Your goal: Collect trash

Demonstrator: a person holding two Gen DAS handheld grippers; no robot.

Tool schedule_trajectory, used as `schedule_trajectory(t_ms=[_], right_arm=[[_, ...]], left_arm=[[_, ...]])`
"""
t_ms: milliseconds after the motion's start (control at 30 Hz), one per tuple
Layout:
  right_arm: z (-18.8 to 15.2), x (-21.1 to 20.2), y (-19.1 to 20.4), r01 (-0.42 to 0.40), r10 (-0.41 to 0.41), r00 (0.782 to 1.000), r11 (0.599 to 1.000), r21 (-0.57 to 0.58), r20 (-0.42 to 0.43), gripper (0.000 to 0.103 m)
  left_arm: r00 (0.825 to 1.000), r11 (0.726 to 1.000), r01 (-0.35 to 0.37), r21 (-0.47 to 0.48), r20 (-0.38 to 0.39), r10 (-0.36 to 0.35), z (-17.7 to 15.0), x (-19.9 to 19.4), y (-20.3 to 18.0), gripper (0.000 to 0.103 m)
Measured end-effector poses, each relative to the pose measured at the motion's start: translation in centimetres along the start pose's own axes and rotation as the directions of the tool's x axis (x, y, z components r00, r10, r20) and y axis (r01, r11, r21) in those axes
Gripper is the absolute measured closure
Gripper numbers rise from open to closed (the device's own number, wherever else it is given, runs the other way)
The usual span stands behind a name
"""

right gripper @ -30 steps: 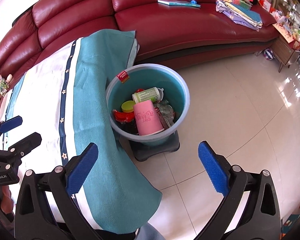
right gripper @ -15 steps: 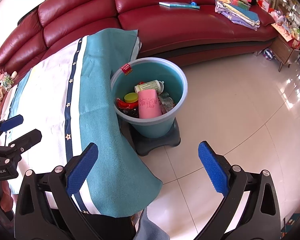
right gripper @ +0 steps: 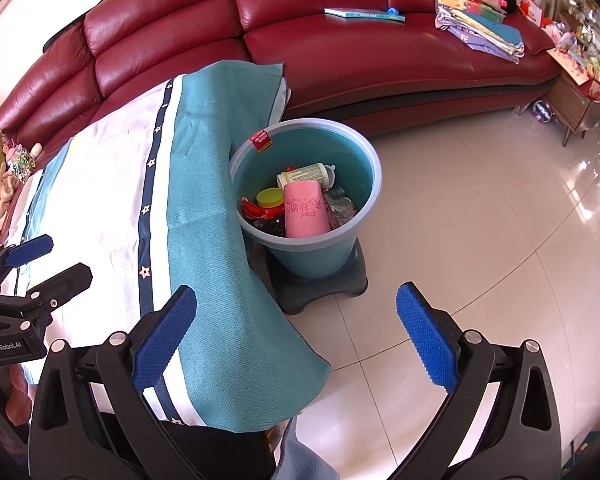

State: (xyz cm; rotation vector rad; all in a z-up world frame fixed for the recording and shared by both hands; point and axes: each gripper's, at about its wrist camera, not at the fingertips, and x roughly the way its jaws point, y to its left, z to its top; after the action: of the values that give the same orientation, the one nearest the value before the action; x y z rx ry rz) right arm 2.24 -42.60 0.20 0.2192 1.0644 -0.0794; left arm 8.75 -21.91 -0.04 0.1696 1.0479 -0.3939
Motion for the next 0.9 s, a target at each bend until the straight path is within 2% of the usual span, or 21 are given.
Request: schedule_trajectory(t_ms=[200,900], right_arm=[[0.03,0.18,0.26,0.001,-0.001,1.0,1.0,-0.006,-0.005,0.007],[0.43,0.34,-0.1,0.031,-0.031,1.0,0.999,-0.012,-0.005,0.007]], left_arm=[[0.999,1.0,0.024,0.009,0.022,-0.024,-0.19,-0.42,-0.16,0.004],[0.999,0.999,-0.037,0.014,-0.003,0.037,-0.06,0.36,-0.43,0.004]])
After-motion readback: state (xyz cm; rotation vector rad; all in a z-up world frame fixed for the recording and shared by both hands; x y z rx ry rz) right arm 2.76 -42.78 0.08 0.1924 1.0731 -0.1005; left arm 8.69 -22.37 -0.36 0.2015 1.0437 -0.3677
